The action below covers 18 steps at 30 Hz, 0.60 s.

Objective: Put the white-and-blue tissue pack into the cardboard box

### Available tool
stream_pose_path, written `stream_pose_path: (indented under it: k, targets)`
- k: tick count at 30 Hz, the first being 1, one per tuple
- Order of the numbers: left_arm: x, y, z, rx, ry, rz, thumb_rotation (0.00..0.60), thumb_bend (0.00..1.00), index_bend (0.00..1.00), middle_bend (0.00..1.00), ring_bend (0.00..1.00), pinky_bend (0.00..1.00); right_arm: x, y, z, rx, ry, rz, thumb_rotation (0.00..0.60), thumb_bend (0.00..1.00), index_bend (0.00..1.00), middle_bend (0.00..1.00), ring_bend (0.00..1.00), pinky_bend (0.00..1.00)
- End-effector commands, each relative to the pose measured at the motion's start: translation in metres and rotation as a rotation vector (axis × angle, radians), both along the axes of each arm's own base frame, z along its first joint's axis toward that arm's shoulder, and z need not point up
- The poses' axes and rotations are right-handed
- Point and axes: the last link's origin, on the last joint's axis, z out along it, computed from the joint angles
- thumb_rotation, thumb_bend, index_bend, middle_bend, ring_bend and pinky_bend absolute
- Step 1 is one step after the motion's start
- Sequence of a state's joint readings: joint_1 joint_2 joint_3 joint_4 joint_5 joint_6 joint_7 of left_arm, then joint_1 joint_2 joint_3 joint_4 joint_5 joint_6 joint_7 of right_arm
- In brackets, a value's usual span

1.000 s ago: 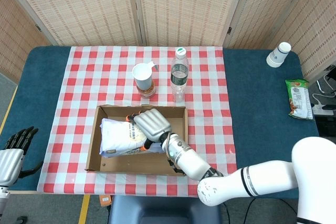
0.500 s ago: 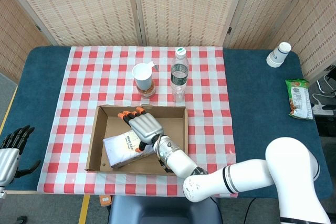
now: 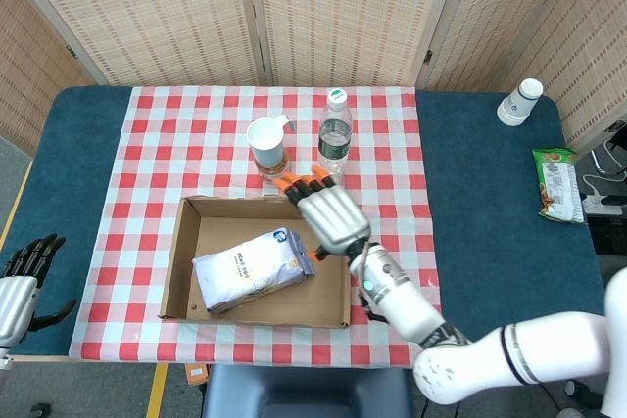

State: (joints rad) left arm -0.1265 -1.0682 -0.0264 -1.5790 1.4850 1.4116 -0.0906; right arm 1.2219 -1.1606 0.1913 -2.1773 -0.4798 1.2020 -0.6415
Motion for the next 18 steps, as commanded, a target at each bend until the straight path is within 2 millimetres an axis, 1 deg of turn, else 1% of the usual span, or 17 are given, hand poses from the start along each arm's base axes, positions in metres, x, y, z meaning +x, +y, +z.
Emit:
stream_pose_path:
  k: [1, 2, 3, 5, 6, 9, 11, 15, 18]
  targets:
    - [0.0, 0.001, -0.001, -0.002, 0.004, 0.001, 0.6, 0.24, 0.0, 0.0, 0.0, 0.1, -0.079, 0.029, 0.062, -0.162, 0.057, -0.079, 0.6, 0.0, 0.0, 0.0, 0.0, 0.0]
    - [0.0, 0.001, -0.002, -0.004, 0.006, 0.002, 0.6, 0.24, 0.0, 0.0, 0.0, 0.1, -0.093, 0.035, 0.071, -0.188, 0.057, -0.088, 0.6, 0.0, 0.0, 0.0, 0.0, 0.0]
    - [0.0, 0.001, -0.002, -0.003, 0.008, 0.002, 0.6, 0.24, 0.0, 0.0, 0.0, 0.1, -0.112, 0.042, 0.081, -0.221, 0.056, -0.096, 0.6, 0.0, 0.0, 0.0, 0.0, 0.0]
    - [-0.001, 0.001, -0.003, 0.0, 0.012, 0.005, 0.6, 0.24, 0.0, 0.0, 0.0, 0.1, -0.138, 0.053, 0.094, -0.267, 0.045, -0.101, 0.6, 0.0, 0.0, 0.0, 0.0, 0.0]
    - [-0.001, 0.002, -0.003, 0.002, 0.013, 0.008, 0.6, 0.24, 0.0, 0.0, 0.0, 0.1, -0.155, 0.061, 0.1, -0.291, 0.035, -0.103, 0.6, 0.0, 0.0, 0.0, 0.0, 0.0]
    - [-0.002, 0.002, -0.002, 0.008, 0.015, 0.015, 0.6, 0.24, 0.0, 0.0, 0.0, 0.1, -0.194, 0.081, 0.11, -0.332, 0.019, -0.117, 0.6, 0.0, 0.0, 0.0, 0.0, 0.0]
    - [-0.003, 0.003, -0.002, 0.012, 0.017, 0.017, 0.6, 0.24, 0.0, 0.0, 0.0, 0.1, -0.214, 0.094, 0.114, -0.359, 0.012, -0.127, 0.6, 0.0, 0.0, 0.0, 0.0, 0.0]
    - [-0.004, 0.004, -0.003, 0.012, 0.024, 0.021, 0.6, 0.24, 0.0, 0.0, 0.0, 0.1, -0.247, 0.113, 0.117, -0.396, 0.003, -0.16, 0.6, 0.0, 0.0, 0.0, 0.0, 0.0]
    - [-0.005, 0.004, -0.004, 0.013, 0.031, 0.023, 0.6, 0.24, 0.0, 0.0, 0.0, 0.1, -0.266, 0.12, 0.116, -0.411, -0.005, -0.178, 0.6, 0.0, 0.0, 0.0, 0.0, 0.0]
